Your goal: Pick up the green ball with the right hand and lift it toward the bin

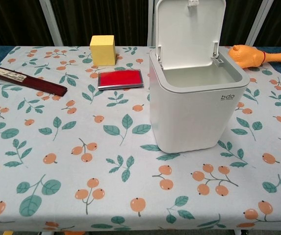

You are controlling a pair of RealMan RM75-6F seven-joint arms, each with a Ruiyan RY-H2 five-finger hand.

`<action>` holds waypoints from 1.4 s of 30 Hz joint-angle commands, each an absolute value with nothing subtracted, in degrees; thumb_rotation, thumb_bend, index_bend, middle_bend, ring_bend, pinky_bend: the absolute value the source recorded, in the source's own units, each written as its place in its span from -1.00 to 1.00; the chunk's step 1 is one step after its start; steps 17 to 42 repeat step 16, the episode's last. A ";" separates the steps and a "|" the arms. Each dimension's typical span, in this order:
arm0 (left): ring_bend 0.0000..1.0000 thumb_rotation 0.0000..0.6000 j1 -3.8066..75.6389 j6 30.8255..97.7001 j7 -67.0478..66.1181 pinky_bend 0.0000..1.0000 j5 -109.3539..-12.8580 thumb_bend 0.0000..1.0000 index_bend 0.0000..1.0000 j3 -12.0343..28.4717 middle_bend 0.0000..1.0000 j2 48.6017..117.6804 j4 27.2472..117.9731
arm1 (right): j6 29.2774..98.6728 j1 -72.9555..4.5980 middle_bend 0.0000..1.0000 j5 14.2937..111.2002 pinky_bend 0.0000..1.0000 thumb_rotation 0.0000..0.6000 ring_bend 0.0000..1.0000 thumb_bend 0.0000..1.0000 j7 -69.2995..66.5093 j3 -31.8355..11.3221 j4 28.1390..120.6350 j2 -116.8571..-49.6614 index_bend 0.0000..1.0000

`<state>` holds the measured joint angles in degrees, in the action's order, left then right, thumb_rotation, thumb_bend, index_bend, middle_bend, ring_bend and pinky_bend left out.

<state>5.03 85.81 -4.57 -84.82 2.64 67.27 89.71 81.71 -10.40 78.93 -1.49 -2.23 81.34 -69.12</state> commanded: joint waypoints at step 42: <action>-1.00 1.00 4.19 86.48 -4.23 -0.72 -84.44 -0.89 -0.91 2.54 -0.86 67.42 89.61 | 84.22 -9.21 -1.00 83.75 -1.00 1.00 -1.00 -0.57 -1.95 -3.08 81.96 -69.70 -1.00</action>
